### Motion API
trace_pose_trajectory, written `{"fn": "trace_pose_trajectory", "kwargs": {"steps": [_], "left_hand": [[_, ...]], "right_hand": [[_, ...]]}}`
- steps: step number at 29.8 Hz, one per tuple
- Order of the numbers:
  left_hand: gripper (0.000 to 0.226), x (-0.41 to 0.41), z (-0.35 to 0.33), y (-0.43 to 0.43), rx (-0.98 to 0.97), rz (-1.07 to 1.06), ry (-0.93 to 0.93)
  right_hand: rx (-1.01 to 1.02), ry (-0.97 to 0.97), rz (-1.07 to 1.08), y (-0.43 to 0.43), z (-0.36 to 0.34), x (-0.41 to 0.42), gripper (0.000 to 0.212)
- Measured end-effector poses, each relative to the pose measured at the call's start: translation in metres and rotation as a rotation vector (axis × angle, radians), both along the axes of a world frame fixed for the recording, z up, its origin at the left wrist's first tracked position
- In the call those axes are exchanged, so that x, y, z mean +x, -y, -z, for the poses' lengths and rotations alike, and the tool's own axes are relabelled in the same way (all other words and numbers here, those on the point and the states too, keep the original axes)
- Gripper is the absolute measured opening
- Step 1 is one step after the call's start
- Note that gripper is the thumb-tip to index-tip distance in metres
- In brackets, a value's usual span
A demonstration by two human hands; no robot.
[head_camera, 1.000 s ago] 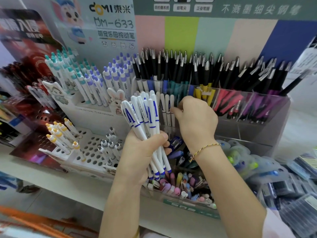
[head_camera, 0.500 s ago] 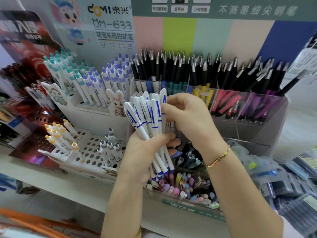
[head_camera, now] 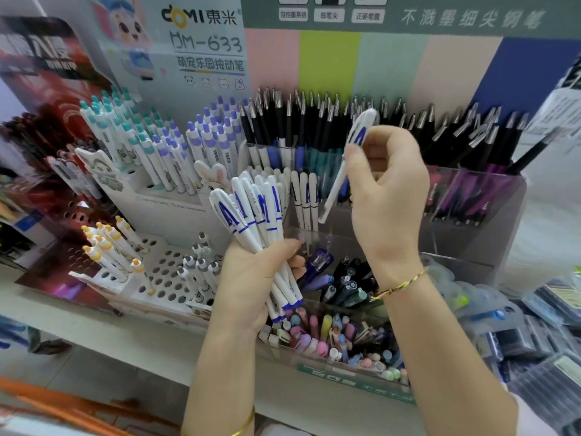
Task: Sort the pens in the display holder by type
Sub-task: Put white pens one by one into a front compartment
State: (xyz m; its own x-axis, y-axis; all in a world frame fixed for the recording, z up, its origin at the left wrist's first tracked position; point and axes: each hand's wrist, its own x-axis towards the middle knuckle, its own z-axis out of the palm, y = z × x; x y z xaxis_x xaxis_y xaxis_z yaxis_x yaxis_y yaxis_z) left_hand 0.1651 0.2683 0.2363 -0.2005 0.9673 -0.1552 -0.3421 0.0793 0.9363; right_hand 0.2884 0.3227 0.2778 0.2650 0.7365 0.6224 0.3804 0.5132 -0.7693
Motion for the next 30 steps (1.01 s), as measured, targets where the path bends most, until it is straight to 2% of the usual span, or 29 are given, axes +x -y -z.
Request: {"fn": "trace_pose_trajectory", "kwargs": {"steps": [2,7,10,14,17,19,21,24,26,30], "left_hand": [[0.010,0.001,-0.003,0.002,0.012,0.041,0.008],[0.015,0.003,-0.007,0.006,0.045,0.142,0.057],[0.018,0.001,-0.003,0.006,0.055,0.179,-0.001],[0.026,0.001,-0.002,0.007,0.054,0.209,-0.033],[0.031,0.003,-0.003,0.007,0.056,0.206,0.015],[0.042,0.005,-0.003,0.006,0.059,0.206,0.019],[0.048,0.006,-0.003,0.006,0.067,0.208,0.043],[0.049,0.006,-0.005,0.006,0.078,0.205,0.068],[0.040,0.005,-0.005,0.006,0.077,0.210,0.068],[0.025,-0.003,0.000,0.007,0.047,0.182,0.003]], "right_hand": [[-0.053,0.166,0.042,-0.003,0.008,0.000,0.003],[-0.253,0.508,0.141,-0.010,0.029,-0.002,0.014],[-0.354,0.703,0.252,-0.011,0.034,-0.005,0.022],[-0.439,0.771,0.280,-0.013,0.034,-0.006,0.025],[-0.327,0.646,0.202,-0.005,0.027,0.000,0.022],[-0.258,0.462,0.026,0.003,0.017,0.000,0.026],[-0.313,0.238,-0.203,0.010,0.006,-0.001,0.034],[-0.460,0.105,-0.401,0.014,0.001,-0.001,0.015],[-0.483,0.057,-0.434,0.012,0.003,-0.002,0.006],[-0.290,-0.186,-0.273,0.003,-0.002,-0.003,0.017]]}}
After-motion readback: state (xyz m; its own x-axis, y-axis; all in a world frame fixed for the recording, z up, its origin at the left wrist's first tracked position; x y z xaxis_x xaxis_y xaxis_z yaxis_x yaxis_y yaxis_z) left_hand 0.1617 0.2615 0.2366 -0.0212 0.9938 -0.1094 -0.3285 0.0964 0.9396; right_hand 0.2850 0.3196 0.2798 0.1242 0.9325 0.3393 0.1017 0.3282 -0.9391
